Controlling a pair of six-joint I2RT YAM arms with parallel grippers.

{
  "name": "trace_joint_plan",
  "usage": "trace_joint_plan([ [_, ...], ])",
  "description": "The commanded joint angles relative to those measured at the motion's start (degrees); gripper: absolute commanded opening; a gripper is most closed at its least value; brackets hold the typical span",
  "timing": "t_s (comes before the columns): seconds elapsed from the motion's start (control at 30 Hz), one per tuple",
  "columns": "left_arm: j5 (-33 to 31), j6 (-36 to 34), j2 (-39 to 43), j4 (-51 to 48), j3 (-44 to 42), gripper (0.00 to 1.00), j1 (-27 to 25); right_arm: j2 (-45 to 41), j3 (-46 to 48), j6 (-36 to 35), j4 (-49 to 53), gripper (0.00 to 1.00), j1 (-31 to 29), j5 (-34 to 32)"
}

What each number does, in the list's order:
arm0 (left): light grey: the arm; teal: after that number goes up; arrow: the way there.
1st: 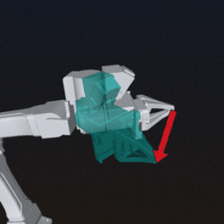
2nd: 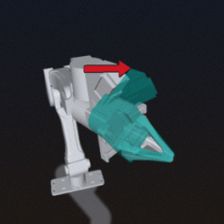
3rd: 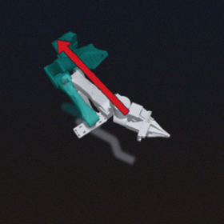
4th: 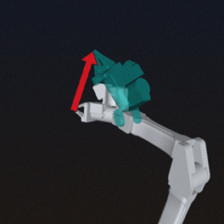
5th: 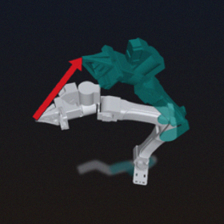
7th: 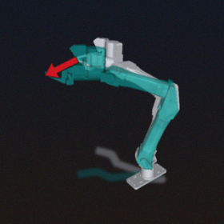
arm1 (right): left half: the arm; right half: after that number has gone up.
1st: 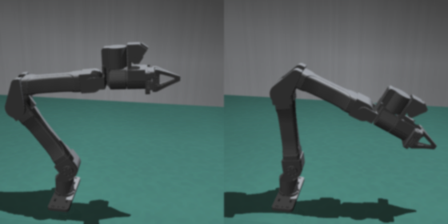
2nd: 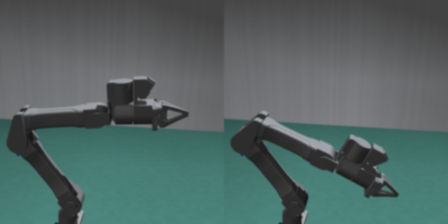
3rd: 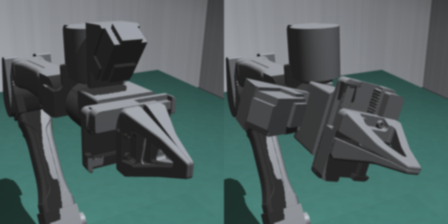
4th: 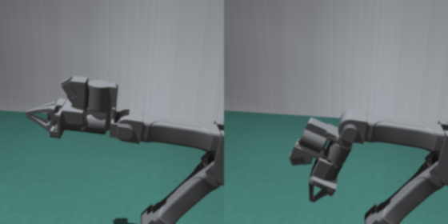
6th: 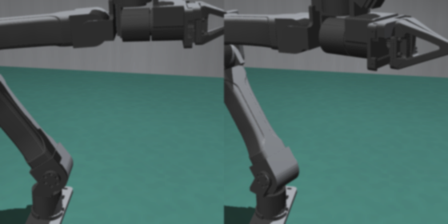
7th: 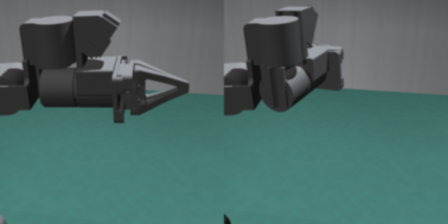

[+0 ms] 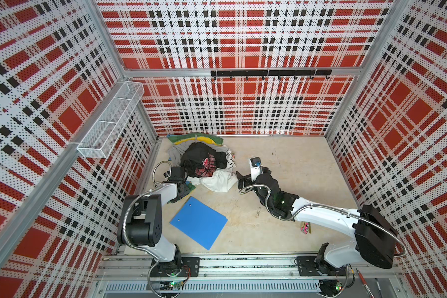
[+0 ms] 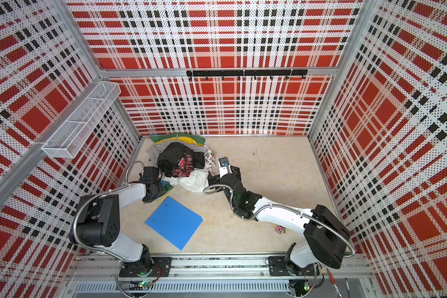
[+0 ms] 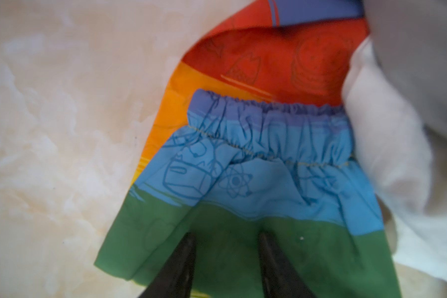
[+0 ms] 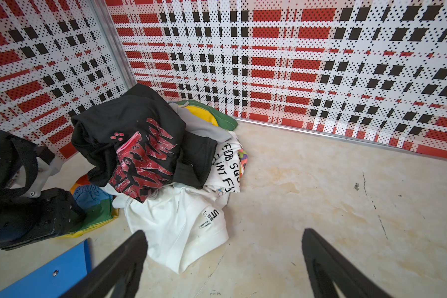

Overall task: Pick out a specific cloth from the pile
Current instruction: 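Lower the left gripper onto the rainbow cloth while the right reaches toward the pile, then close the left gripper on the green edge of the rainbow cloth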

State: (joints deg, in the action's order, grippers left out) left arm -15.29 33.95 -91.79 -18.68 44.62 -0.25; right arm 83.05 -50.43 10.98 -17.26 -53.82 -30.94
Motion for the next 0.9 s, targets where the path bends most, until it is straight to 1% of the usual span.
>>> trace_joint_plan([
  [0.0, -1.04, 1.18, -1.33, -1.45, 1.13, 0.34, -0.63, -2.25, 1.07, -0.77, -1.79, 1.0, -0.14, -1.58],
  [0.13, -0.89, 1.36, -1.65, -1.45, 1.17, 0.21, -0.69, -2.89, 1.79, -0.7, -2.0, 1.0, -0.15, -2.18],
  [0.17, -0.96, 1.37, -1.64, -1.49, 1.17, 0.2, -0.78, -3.06, 1.97, -0.7, -2.06, 1.0, -0.15, -2.36],
  [0.23, -0.98, 1.32, -1.4, -1.45, 1.17, 0.1, -0.82, -3.33, 2.26, -0.61, -2.15, 1.0, -0.14, -2.63],
  [0.27, -0.92, 1.2, -1.25, -1.45, 1.17, 0.09, -0.82, -3.33, 2.39, -0.52, -2.11, 1.0, -0.19, -2.78],
  [0.37, -0.8, 1.03, -0.6, -1.53, 1.24, 0.0, -0.85, -3.52, 2.62, -0.36, -2.17, 1.0, -0.1, -2.9],
  [0.5, -0.87, 0.96, 1.74, -2.36, 1.27, 0.0, -0.88, -3.33, 2.64, -0.17, -2.08, 1.0, -0.22, -2.9],
  [0.53, -1.35, 1.11, 2.49, -2.95, 1.41, 0.02, -0.87, -3.33, 2.64, -0.17, -2.06, 1.0, -0.14, -2.87],
  [0.6, -2.96, 1.48, 4.22, -4.4, 1.55, 0.15, -0.82, -3.33, 2.66, -0.08, -2.08, 1.0, -0.15, -2.8],
  [0.67, -4.03, 1.84, 5.76, -5.55, 1.41, 0.24, -0.87, -3.15, 2.58, 0.08, -2.08, 1.0, -0.2, -2.73],
  [0.8, -3.45, 2.14, 8.28, -6.72, 0.96, 0.34, -0.95, -2.5, 2.15, 0.27, -2.04, 1.0, -0.21, -2.39],
  [0.87, -2.44, 2.57, 9.5, -6.47, 0.18, 0.42, -1.04, -2.28, 2.08, 0.57, -1.99, 1.0, -0.14, -2.22],
])
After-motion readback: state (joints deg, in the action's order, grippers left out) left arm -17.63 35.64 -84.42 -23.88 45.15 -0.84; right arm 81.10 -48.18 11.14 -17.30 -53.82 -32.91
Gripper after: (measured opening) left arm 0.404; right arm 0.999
